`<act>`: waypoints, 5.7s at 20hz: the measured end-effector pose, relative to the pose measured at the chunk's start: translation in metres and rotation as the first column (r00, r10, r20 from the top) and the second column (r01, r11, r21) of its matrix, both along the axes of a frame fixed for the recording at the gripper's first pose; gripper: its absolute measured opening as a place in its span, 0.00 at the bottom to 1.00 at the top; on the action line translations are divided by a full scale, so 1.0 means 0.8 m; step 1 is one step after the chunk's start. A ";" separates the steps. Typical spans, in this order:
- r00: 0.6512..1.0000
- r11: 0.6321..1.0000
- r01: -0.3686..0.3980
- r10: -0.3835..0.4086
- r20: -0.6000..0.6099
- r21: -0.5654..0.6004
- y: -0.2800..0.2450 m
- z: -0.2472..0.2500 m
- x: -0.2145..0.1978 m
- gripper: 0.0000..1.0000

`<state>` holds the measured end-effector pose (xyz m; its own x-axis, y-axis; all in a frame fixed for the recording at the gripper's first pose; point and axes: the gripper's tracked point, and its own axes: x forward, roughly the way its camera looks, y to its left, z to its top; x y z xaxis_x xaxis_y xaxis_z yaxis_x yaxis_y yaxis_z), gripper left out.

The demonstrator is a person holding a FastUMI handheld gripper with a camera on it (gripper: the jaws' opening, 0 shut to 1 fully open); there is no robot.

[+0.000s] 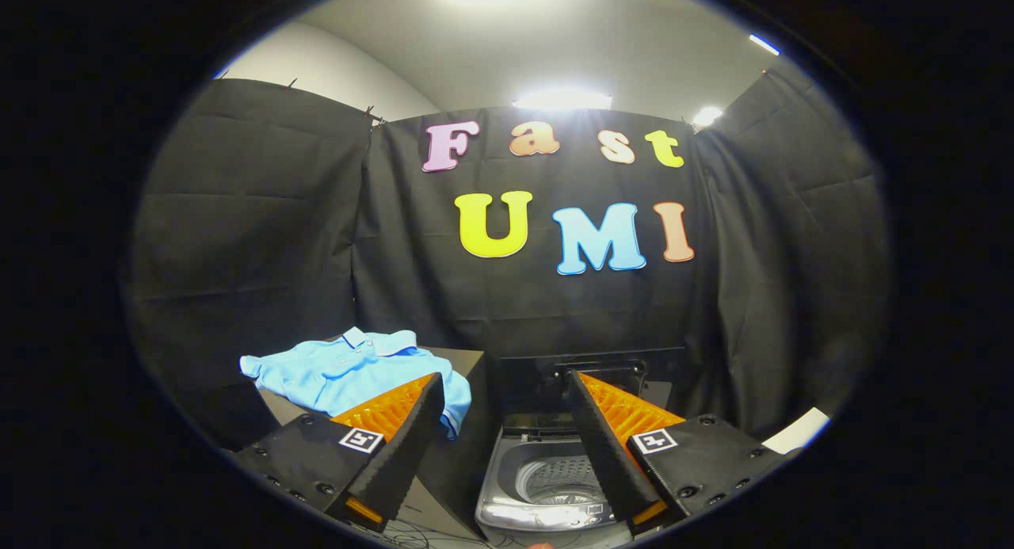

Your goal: Put the clothes into the washing machine and then close the washing machine lid.

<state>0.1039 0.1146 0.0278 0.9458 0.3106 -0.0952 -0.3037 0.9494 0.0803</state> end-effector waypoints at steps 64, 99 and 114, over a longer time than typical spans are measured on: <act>0.851 0.877 -0.425 0.303 -0.428 -0.223 0.402 -0.100 0.111 0.01; 0.957 0.979 -0.203 0.191 -0.217 -0.034 0.135 -0.007 0.169 0.01; 0.967 0.999 -0.022 0.008 -0.253 -0.050 -0.039 -0.057 0.197 0.01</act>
